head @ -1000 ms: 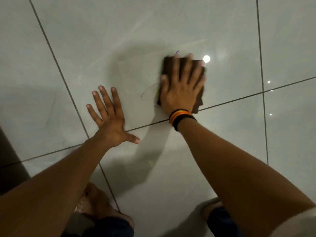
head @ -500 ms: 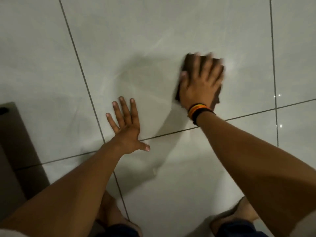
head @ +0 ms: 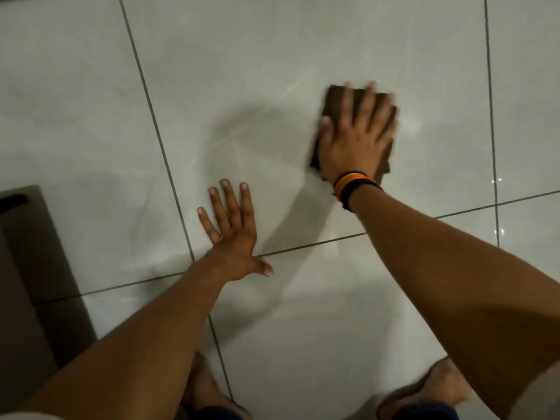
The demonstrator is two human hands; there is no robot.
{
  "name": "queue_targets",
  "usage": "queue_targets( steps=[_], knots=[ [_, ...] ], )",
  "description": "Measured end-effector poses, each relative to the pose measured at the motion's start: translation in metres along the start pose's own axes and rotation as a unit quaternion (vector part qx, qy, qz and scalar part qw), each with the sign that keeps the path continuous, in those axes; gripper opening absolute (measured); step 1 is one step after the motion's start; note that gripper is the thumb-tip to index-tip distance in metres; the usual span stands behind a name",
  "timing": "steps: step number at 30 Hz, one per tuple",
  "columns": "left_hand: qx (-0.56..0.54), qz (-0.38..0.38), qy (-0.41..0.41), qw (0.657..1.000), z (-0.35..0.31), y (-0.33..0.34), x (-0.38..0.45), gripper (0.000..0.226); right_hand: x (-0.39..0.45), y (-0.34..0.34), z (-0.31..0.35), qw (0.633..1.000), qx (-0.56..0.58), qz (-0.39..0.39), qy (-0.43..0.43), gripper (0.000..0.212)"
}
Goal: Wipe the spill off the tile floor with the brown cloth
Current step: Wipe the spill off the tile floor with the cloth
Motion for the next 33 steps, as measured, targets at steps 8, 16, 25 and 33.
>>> queue_targets(
  steps=[8, 16, 25, 33],
  knots=[
    [-0.014, 0.008, 0.000, 1.000, 0.000, -0.004, -0.002, 0.175, -0.096, 0.019, 0.000, 0.919, -0.071, 0.104, -0.374, 0.063],
    [0.000, -0.011, -0.001, 1.000, 0.003, -0.001, 0.000, 0.181, 0.038, -0.007, 0.033, 0.999, 0.005, 0.021, -0.044, 0.067],
    [-0.019, 0.008, 0.000, 1.000, 0.002, -0.003, 0.000, 0.175, -0.125, 0.030, -0.001, 0.934, -0.055, 0.123, -0.331, 0.066],
    [-0.005, -0.006, 0.013, 1.000, 0.003, -0.003, 0.000, 0.176, -0.059, 0.015, -0.005, 0.998, 0.014, 0.038, 0.052, 0.074]
  ],
)
Point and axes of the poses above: each hand's wrist, its own x-axis towards the middle knuckle, its own y-axis out of the palm, z = x × y, the point moved 5 cm from there along x, towards the middle knuckle, and after that the axes turned 7 degrees about -y, right-handed, at the moved point
